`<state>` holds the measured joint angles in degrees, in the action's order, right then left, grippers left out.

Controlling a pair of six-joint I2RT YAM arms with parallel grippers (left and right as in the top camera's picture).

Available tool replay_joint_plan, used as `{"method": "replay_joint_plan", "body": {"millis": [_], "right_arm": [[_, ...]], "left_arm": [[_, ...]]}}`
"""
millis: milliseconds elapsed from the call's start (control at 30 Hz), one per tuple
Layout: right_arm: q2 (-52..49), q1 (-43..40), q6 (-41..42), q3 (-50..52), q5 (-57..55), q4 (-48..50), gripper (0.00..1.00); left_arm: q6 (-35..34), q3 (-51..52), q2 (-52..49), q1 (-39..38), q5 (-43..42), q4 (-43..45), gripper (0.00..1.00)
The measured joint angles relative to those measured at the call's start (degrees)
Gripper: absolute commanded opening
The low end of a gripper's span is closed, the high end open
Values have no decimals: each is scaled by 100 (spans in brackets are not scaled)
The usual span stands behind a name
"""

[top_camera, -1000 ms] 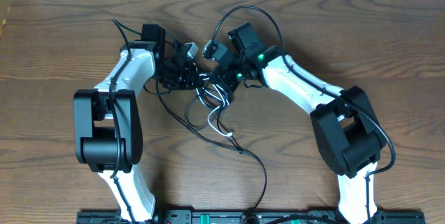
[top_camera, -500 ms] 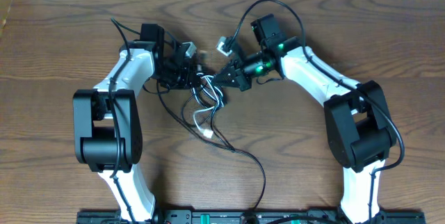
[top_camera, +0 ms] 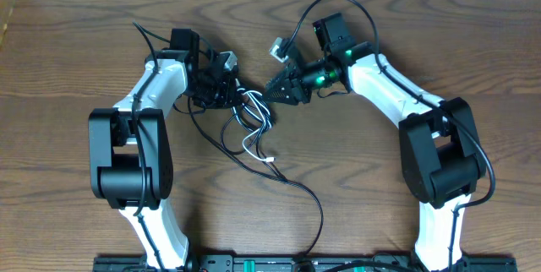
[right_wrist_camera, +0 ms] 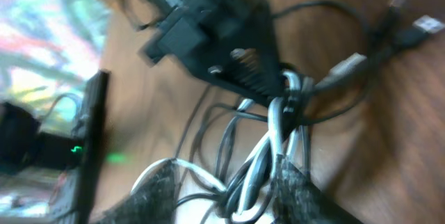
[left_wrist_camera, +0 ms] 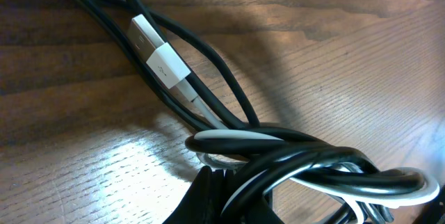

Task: Untangle cables

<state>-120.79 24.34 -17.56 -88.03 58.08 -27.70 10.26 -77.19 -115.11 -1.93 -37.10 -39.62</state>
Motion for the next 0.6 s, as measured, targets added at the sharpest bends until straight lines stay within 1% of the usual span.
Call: {"method": "replay_joint_plan", "body": {"millis": [67,200,400,533,600], "right_arm": [[0,66,20,0,-407,136,68],[0,184,17,0,-916,391,70],[2,535,17,0,-1851,461,70],[2,798,22,0,-2347,474,64],[2,929,17,0,-2710,479,52]], "left_arm": [[2,0,2,0,-26,0,7],[31,0,0,0,-260,-2,8],[74,0,0,0,-485,-24,7],[74,0,0,0,-503,-22,7],[74,0,0,0,-503,-24,7]]}}
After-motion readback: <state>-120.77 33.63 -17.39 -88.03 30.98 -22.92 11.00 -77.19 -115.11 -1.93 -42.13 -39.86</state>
